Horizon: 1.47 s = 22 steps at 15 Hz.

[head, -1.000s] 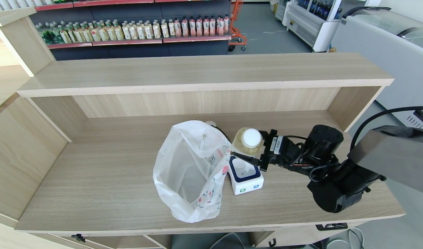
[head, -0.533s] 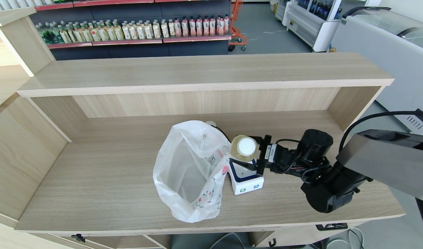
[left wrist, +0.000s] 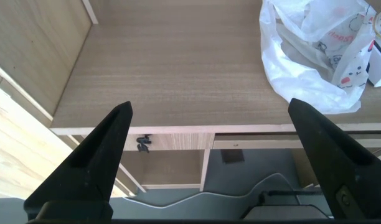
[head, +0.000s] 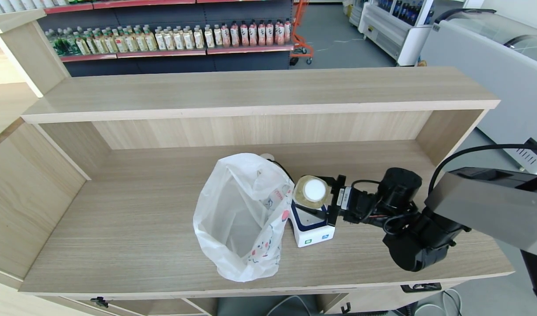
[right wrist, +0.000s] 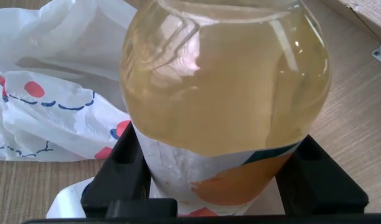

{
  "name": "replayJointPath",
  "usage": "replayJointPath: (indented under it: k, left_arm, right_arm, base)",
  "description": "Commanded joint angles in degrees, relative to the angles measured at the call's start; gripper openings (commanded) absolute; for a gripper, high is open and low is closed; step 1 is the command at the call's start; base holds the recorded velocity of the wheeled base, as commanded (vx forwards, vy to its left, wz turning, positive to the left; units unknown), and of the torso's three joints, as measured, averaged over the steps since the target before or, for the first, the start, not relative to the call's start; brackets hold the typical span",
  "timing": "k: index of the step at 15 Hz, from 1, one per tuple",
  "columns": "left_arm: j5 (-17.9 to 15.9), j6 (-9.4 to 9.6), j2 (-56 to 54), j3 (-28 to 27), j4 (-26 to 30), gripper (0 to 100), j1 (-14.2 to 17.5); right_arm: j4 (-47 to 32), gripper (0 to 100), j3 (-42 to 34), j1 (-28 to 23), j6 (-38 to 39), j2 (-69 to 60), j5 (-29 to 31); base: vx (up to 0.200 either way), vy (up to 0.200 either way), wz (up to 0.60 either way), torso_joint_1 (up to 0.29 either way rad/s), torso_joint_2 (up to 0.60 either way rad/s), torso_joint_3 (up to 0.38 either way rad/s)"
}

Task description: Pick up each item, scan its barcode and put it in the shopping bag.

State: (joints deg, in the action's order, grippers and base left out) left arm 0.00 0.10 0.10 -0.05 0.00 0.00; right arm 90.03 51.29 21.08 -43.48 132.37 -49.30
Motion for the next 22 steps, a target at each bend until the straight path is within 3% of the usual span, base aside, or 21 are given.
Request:
replayJointPath:
  k: [1, 22]
  left_arm:
    - [0.00, -0.01, -0.01, -0.04, 0.00, 100, 0.00]
    - [0.00, -0.01, -0.01, -0.04, 0.00, 100, -0.09]
  right_arm:
    - [-0.03, 0, -0.22, -0.07, -0.11, 0.00, -0.01]
    - [-0.03, 0, -3.12, -0.86, -0.64, -1.23, 0.52]
  base:
    - [0.000, 0.000, 0.00, 0.000, 0.00, 0.000]
    - [0.000, 0.000, 0.00, 0.000, 0.00, 0.000]
